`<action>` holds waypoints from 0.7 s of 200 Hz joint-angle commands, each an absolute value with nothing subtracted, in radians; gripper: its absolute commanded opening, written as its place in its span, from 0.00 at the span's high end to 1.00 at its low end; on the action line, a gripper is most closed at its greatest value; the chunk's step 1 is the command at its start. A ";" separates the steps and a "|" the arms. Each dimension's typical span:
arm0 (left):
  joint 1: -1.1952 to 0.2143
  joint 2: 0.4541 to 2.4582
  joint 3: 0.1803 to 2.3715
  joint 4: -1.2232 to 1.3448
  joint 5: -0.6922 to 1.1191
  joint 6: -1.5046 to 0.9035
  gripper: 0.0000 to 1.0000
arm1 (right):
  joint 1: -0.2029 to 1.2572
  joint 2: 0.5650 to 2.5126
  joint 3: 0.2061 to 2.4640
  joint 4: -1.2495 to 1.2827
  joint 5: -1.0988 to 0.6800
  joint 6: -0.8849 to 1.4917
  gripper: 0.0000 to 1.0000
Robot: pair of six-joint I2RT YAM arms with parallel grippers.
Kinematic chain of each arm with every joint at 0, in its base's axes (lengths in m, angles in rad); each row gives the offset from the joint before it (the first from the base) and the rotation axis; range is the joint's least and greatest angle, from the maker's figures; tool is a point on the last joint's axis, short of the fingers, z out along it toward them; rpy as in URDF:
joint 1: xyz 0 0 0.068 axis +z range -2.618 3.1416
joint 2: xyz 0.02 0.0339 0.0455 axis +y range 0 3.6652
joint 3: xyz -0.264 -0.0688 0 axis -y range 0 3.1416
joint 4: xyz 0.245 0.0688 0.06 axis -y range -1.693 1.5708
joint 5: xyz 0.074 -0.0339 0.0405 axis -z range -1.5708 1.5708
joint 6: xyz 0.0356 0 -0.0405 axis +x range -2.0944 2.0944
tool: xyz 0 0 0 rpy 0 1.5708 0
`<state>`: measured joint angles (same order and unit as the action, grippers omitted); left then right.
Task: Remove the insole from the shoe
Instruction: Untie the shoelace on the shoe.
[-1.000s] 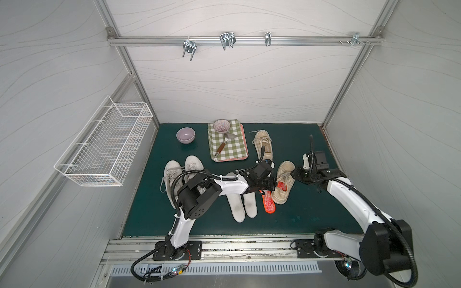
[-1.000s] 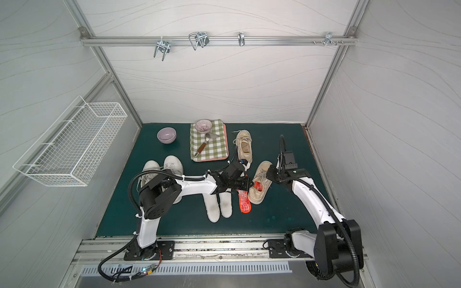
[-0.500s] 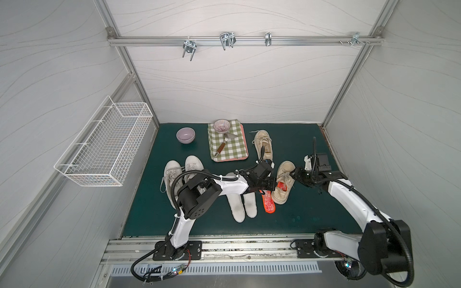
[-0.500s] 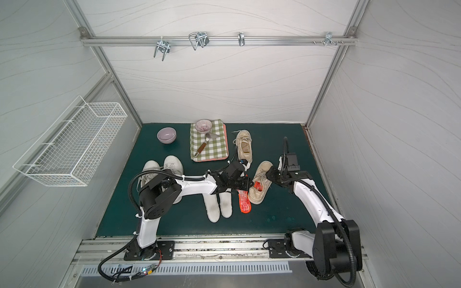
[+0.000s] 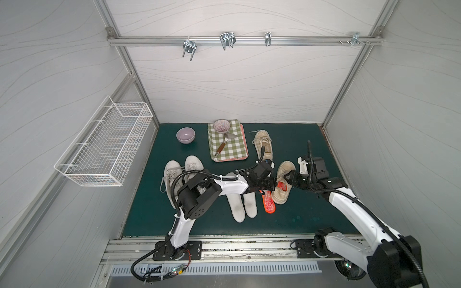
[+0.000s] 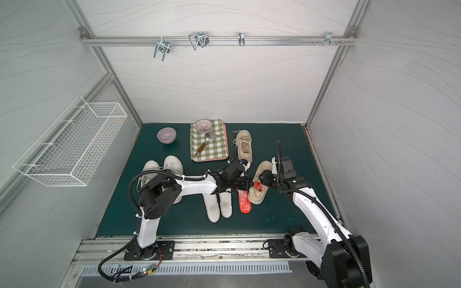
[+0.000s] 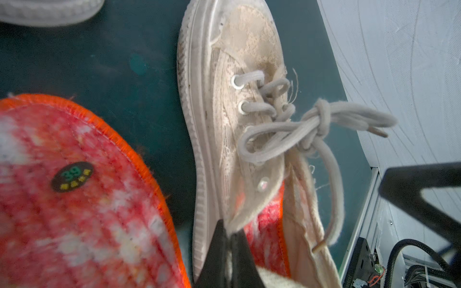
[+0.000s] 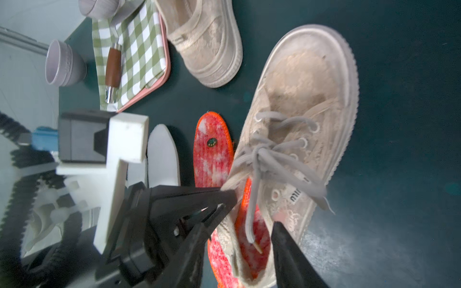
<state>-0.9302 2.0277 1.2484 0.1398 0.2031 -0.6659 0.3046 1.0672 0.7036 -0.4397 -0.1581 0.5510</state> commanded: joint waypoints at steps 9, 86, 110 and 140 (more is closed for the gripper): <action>-0.933 1.996 1.256 0.200 0.221 -0.667 1.00 | 0.318 1.140 0.713 -0.404 -0.147 0.550 0.59; -0.936 1.999 1.273 0.144 0.163 -0.666 1.00 | 0.327 1.153 0.748 -0.463 -0.046 0.531 0.88; -0.934 1.998 1.270 0.137 0.145 -0.672 1.00 | 0.327 1.120 0.755 -0.498 -0.011 0.520 0.98; -0.929 2.000 1.272 0.114 0.121 -0.682 1.00 | 0.312 1.064 0.773 -0.531 -0.013 0.515 1.00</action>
